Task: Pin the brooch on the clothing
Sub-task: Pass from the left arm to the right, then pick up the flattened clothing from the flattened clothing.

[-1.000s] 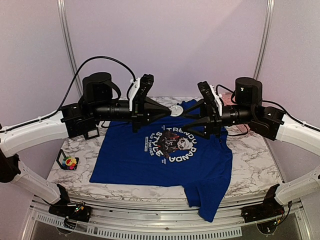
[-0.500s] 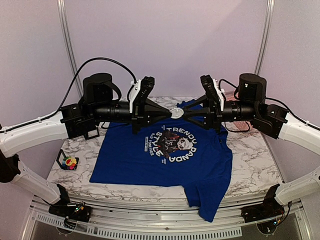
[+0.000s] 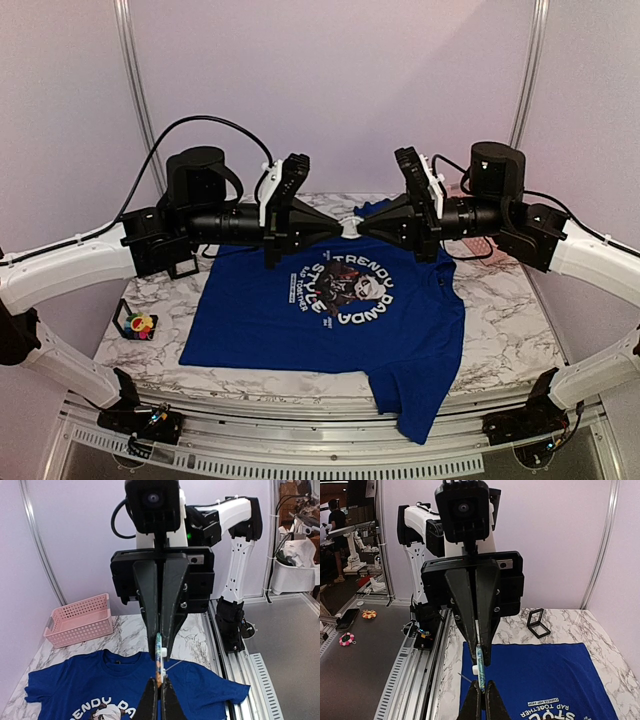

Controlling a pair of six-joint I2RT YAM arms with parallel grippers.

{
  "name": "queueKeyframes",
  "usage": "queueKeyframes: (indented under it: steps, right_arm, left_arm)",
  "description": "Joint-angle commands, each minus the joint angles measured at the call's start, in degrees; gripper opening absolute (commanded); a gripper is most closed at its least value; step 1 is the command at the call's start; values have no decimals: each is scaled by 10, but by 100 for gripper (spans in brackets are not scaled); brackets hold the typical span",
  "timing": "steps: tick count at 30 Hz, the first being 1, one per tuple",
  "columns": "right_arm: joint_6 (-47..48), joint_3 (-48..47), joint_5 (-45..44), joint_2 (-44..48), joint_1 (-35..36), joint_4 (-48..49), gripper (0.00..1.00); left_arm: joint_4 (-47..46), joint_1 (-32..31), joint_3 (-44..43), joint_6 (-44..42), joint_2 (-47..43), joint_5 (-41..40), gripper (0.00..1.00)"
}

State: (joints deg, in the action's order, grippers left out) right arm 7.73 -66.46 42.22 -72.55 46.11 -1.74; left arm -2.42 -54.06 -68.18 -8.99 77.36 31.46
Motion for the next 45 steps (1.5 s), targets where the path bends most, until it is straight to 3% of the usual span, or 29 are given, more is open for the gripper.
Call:
queueKeyframes:
  steps: [1, 2, 3, 5, 6, 7, 10, 16, 22, 33, 39, 42, 45]
  right_arm:
    - [-6, -17, -7, -14, 0, -16, 0]
    - [-9, -16, -17, -15, 0, -19, 0]
    - [-13, -13, -37, -16, -2, -21, 0]
    - [-39, 8, -75, -18, -19, -16, 0]
    - [-51, 26, -95, -18, -30, -10, 0]
    - [-68, 46, -111, -18, -46, -1, 0]
    - [-132, 106, -157, -23, -87, 20, 0]
    - [-173, 194, -255, -54, -115, 67, 0]
    - [-172, 258, -343, -79, -123, 127, 0]
    - [-193, 301, -365, -113, -140, 185, 0]
    - [-177, 322, -350, -109, -139, 222, 0]
    - [-153, 344, -362, -99, -139, 260, 0]
    - [-129, 364, -371, -94, -139, 295, 0]
  left_arm:
    - [0, -10, 10, -4, -5, 1, 0]
    - [1, -10, 12, -1, -4, -8, 0]
    - [3, -10, 15, 1, -4, -19, 11]
    - [14, -6, 29, -11, -1, -48, 48]
    - [21, -2, 40, -32, 0, -66, 58]
    - [47, 3, 55, -64, 3, -88, 61]
    - [67, 23, 113, -159, 18, -169, 59]
    - [75, 68, 202, -317, 66, -242, 57]
    - [54, 85, 301, -452, 65, -256, 58]
    - [92, 157, 404, -569, 21, -250, 61]
    - [151, 165, 387, -561, -6, -200, 64]
    - [174, 138, 292, -461, 14, -131, 66]
    - [169, 92, 170, -335, 102, -112, 66]
